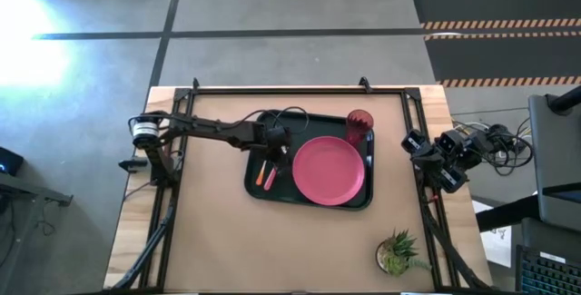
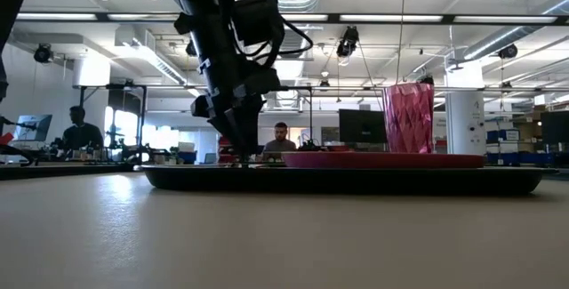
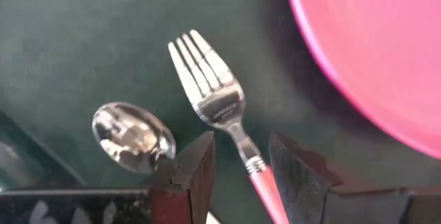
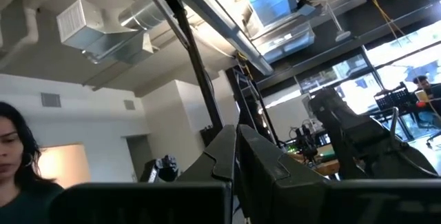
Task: Pick and place plate/cup/fork/spoon on tray
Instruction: Adjust the pink fork on the black serving tray
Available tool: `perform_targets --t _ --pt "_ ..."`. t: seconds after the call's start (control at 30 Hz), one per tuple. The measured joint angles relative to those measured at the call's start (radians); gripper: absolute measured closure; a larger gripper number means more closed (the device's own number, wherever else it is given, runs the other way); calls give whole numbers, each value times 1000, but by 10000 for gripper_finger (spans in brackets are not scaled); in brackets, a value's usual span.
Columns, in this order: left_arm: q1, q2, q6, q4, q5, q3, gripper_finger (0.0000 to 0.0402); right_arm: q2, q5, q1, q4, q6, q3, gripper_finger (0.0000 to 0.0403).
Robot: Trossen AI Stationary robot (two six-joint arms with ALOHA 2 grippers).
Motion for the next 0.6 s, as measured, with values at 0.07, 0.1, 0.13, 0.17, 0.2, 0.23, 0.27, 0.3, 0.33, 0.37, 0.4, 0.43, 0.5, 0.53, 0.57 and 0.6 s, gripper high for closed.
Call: perform_targets --t 0.07,0.1,0.13,0.17,0.2,0.23,0.27,0.3,0.33,0.37,0.4,0.43,0.5,0.53,0.57,0.6 --pt "0 1 0 -1 -9 -1 279 0 0 0 0 0 0 394" --pt "0 1 0 0 -11 -1 279 0 0 0 0 0 0 394" --pt "0 1 1 -1 -13 1 279 0 0 0 0 0 0 394" --pt "0 1 1 1 -14 3 279 0 0 0 0 -1 0 394" --pt "0 1 1 8 -16 5 279 0 0 0 -1 -1 0 394" --pt "0 1 1 21 -17 5 279 0 0 0 -1 -2 0 394" --pt "-1 1 1 38 -17 5 279 0 0 0 0 -2 0 394" --pt "-1 1 1 61 -17 3 279 0 0 0 -1 -3 0 394" --pt "-1 1 1 77 -16 0 279 0 0 0 -1 -3 0 394" --pt "-1 1 1 80 -5 -1 279 0 0 0 0 -3 0 394" --pt "-1 1 1 82 10 -2 279 0 0 0 -1 -3 0 394" --pt "-1 1 1 90 13 -2 279 0 0 0 -1 -3 0 394" --pt "-1 1 1 97 15 -2 278 0 0 0 -1 -2 0 394" --pt "-1 1 1 96 16 -2 278 0 0 0 -1 -3 0 394" --pt "-1 1 1 96 16 -2 278 0 0 0 -1 -3 0 394" --pt "-1 1 1 96 16 -3 278 0 0 0 -1 -3 0 394"
